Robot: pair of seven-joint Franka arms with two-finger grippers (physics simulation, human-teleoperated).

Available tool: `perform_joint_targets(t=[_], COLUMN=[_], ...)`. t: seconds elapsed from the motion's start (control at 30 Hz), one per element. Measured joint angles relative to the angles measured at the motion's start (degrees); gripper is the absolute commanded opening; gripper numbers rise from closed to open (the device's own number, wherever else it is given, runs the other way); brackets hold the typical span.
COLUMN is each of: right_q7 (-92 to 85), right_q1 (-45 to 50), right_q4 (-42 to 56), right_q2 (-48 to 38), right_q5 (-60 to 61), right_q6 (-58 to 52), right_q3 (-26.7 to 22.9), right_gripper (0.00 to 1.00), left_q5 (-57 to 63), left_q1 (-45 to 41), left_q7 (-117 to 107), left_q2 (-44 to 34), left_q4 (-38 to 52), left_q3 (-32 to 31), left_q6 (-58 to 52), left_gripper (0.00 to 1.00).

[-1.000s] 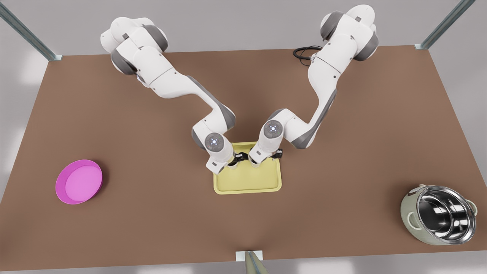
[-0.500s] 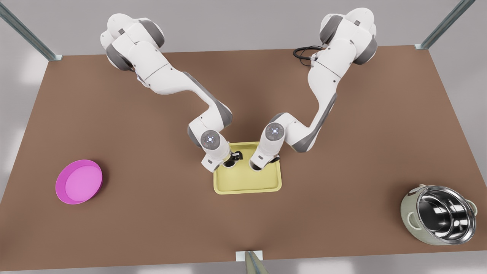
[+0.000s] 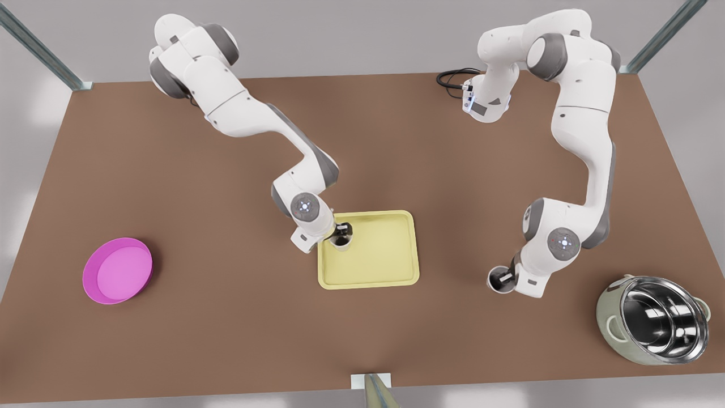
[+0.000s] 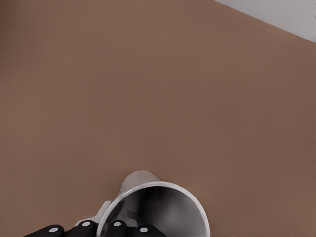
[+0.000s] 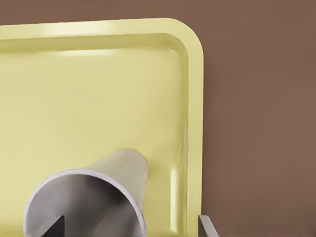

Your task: Use the left arm to pick up the white IKEA cup from the tray and place it on the middle-left position; use the right arm to pick up the white IKEA cup from the tray and place it on the middle-right position

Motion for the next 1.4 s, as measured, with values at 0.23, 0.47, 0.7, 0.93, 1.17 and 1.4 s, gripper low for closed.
perform_joint_targets(t=[0.23,0.47,0.7,0.93,1.17,1.4], right_q7=[-0.7,-1.2,-1.5,-1.9,-9.0,-18.1], right_q1=[0.2,0.3,0.2,-2.5,-20.5,-21.8], right_q4=[0.0,0.1,0.2,0.1,-10.4,-14.6], right_q2=[1.3,1.2,0.5,-3.8,-13.4,-11.6], right_q5=[-0.1,-0.2,-0.1,0.3,0.5,4.0], right_q6=[0.4,0.5,0.4,-1.0,-6.8,-6.0], right_q3=[0.0,0.1,0.1,0.0,0.0,0.6], right_gripper=[0.44,0.34,0.25,0.25,0.25,0.36], left_q5=[0.2,0.8,-0.5,-1.4,-9.8,-18.2], left_q1=[0.0,-0.2,-0.9,0.6,-1.1,-11.3], left_q7=[5.7,9.7,17.7,20.9,26.4,31.7], left_q2=[2.2,3.0,-1.5,-16.7,-28.6,-27.3], left_q4=[-0.6,-1.1,-2.9,5.8,-4.5,-3.3], left_q3=[0.0,0.2,0.0,-2.1,7.4,21.6], left_q6=[5.9,10.6,11.0,-11.0,-17.6,-19.8], left_gripper=[0.06,1.00,1.00,1.00,1.00,1.00])
